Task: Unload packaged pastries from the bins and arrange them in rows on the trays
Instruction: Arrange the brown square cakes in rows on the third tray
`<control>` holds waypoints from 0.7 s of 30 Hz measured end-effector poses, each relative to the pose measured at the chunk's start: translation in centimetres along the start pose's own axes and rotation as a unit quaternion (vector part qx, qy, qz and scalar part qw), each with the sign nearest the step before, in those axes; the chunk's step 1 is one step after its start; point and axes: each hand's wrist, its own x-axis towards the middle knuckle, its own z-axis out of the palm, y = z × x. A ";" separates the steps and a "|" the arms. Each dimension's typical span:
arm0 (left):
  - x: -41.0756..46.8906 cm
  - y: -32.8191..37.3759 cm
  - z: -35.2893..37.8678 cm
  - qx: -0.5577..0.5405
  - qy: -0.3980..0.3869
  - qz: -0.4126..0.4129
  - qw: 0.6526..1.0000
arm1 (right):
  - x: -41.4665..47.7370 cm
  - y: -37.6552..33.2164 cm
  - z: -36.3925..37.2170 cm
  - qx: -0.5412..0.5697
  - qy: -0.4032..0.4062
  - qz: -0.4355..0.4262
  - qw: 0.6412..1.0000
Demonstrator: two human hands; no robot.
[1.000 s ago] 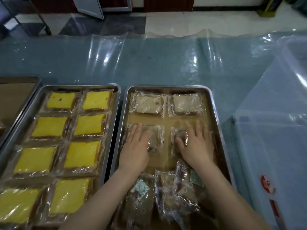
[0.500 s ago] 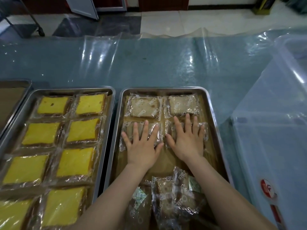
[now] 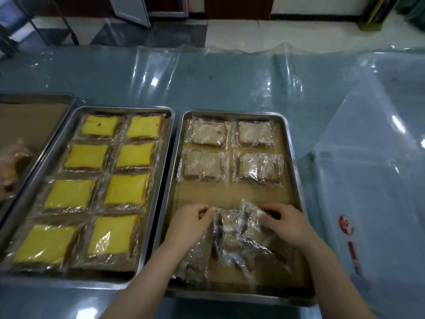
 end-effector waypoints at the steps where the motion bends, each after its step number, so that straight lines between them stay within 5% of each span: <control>1: -0.7 0.2 0.4 0.011 -0.021 -0.008 1.000 | -0.7 0.1 0.1 0.008 -0.034 0.012 0.999; 10: -1.7 1.9 0.9 0.008 0.000 -0.062 0.998 | -4.1 -0.2 -0.3 0.128 -0.042 0.018 0.991; 15: -0.5 0.3 -1.5 -0.118 0.112 -0.123 0.979 | -3.5 -1.0 -2.3 0.220 0.146 0.039 0.964; 18: 1.0 -0.7 -2.8 -0.114 0.157 -0.132 0.972 | -2.0 -1.7 -2.6 0.143 0.266 0.005 0.953; 21: 3.0 -0.8 -3.7 -0.084 0.162 -0.113 0.977 | -0.4 -2.5 -2.5 -0.005 0.282 -0.045 0.958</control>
